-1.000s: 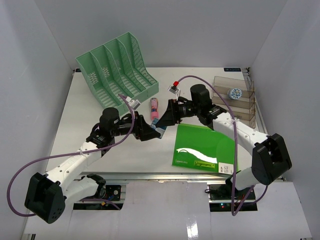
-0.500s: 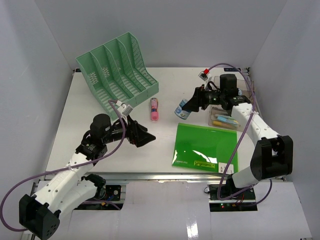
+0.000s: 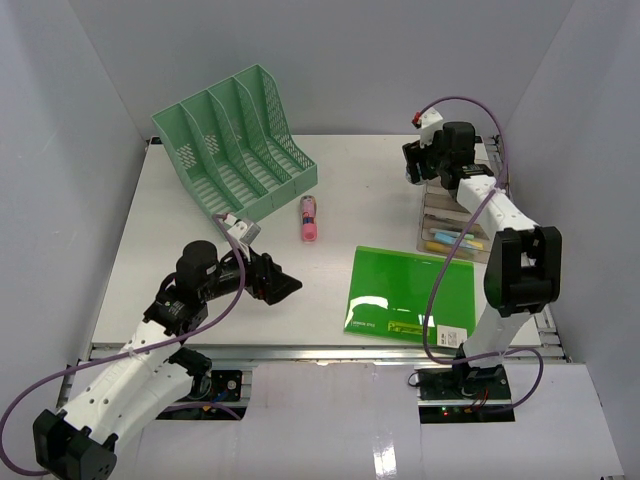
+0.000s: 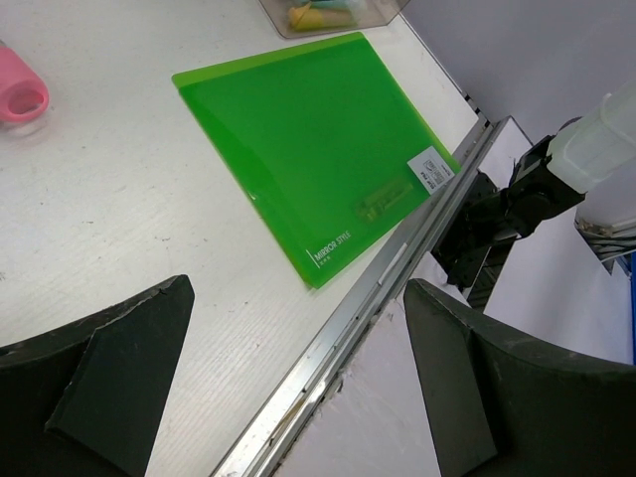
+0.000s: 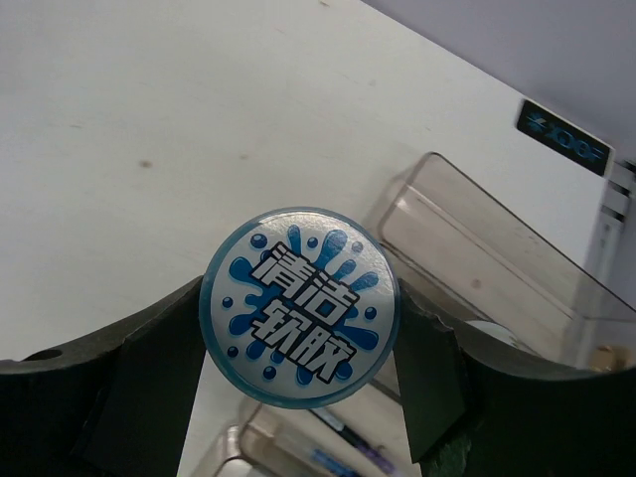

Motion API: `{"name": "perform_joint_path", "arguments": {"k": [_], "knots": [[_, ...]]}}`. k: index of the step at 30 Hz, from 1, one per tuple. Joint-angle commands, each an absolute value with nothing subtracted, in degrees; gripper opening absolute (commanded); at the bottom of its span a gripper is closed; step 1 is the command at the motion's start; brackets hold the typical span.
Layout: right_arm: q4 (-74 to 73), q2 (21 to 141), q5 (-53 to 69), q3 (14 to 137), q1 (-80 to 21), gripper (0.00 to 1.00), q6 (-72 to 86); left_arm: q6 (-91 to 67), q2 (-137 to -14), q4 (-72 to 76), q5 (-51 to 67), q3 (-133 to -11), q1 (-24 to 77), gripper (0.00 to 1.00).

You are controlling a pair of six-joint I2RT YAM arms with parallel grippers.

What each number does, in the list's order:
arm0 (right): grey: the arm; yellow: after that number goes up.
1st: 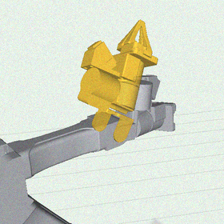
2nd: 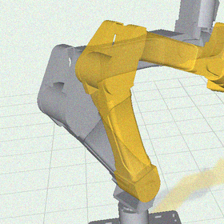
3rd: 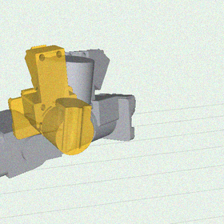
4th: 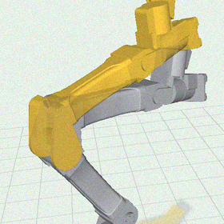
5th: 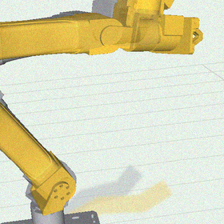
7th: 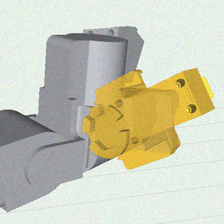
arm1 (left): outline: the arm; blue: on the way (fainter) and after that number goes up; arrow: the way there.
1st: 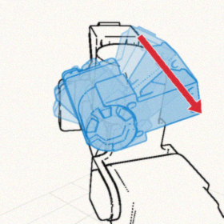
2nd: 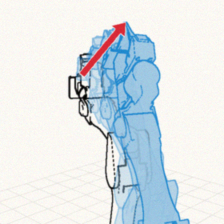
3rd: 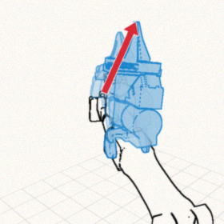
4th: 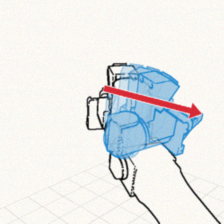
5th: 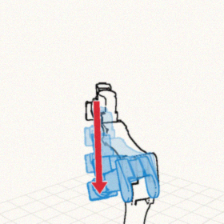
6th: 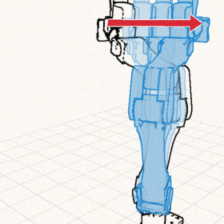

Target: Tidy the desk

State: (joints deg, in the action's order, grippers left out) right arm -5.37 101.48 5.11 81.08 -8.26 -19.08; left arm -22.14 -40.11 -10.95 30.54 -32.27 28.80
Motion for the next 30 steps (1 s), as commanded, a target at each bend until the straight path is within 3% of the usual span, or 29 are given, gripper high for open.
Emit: {"name": "perform_joint_path", "arguments": {"k": [1, 8, 30], "knots": [[3.4, 104.7, -7.1, 86.2, -6.5, 0.08, -23.1, -20.9, -39.0, -12.0, 30.0, -32.3, 28.7, 0.98], [5.4, 110.2, -9.8, 89.1, -3.6, 0.08, -22.7, -20.9, -39.5, -12.1, 30.3, -32.3, 28.8, 0.98], [4.8, 107.0, -0.8, 78.4, -3.2, 0.09, -26.4, -21.9, -40.2, -11.1, 31.0, -31.7, 28.8, 0.98]]}}
